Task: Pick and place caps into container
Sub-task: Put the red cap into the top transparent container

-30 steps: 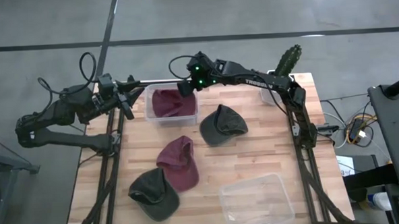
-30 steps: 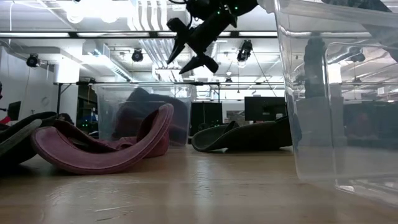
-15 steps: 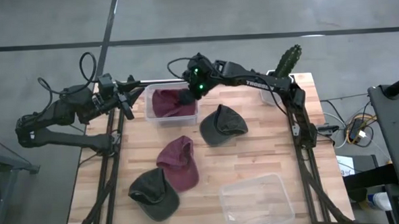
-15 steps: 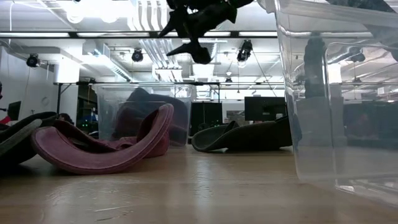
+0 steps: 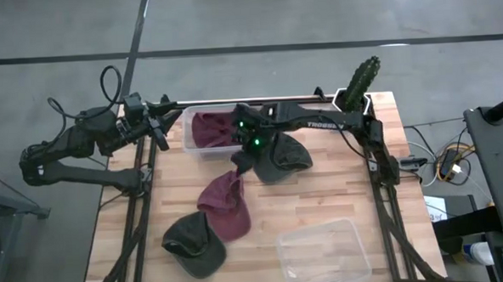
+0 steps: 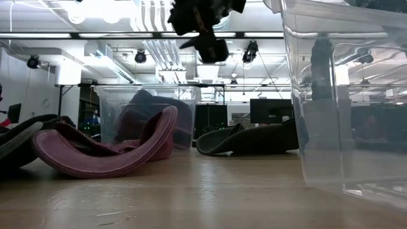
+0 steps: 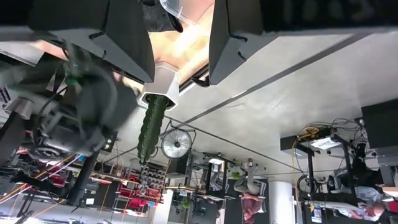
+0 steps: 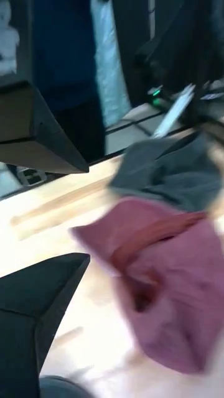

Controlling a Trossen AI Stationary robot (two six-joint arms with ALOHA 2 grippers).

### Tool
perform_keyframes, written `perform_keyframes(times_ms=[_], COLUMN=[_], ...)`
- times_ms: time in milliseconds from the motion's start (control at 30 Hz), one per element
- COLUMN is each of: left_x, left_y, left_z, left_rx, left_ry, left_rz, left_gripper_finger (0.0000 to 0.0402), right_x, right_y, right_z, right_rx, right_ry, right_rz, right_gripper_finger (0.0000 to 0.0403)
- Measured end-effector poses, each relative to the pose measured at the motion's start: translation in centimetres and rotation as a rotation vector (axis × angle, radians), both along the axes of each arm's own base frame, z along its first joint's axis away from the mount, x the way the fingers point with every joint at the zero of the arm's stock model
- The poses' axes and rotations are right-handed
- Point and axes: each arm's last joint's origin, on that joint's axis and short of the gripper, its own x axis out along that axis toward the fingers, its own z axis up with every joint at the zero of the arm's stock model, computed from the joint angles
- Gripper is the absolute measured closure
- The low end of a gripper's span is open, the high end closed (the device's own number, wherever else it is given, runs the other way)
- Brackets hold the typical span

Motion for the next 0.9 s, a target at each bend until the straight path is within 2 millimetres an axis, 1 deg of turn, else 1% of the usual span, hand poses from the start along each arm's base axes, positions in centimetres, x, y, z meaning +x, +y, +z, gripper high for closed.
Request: perform_keyframes(times_ms=[200,300,500,633,767,900], left_x=[0.0,0.1,0.3,0.3,0.4,0.6], left_y=[0.0,0.0,0.0,0.0,0.0,0.0], left_z=[0.0,0.0,-0.1,-0.1,-0.1,-0.2], left_rx=[0.000,-0.004,-0.098,-0.146,-0.150,-0.158], left_ry=[0.000,0.000,-0.053,-0.087,-0.087,-0.084], left_rz=[0.000,0.000,0.005,0.008,0.008,0.009], left_gripper_finger=[0.0257,0.0257,0.0257,0.0257,0.0257,0.0257], right_x=[-0.2,-0.3,-0.5,-0.3,0.3,0.3], right_y=[2.4,3.5,5.5,6.6,7.0,7.3], right_z=[-1.9,-3.0,-5.3,-7.0,-8.4,-9.7], right_rx=[0.005,-0.026,-0.014,-0.076,-0.066,-0.109], right_ry=[0.087,0.125,0.216,0.227,0.180,0.186], right_rz=[0.051,0.060,0.051,-0.014,-0.090,-0.173], right_gripper_finger=[0.0188,0.0188,0.0188,0.0188,0.0188,0.0188])
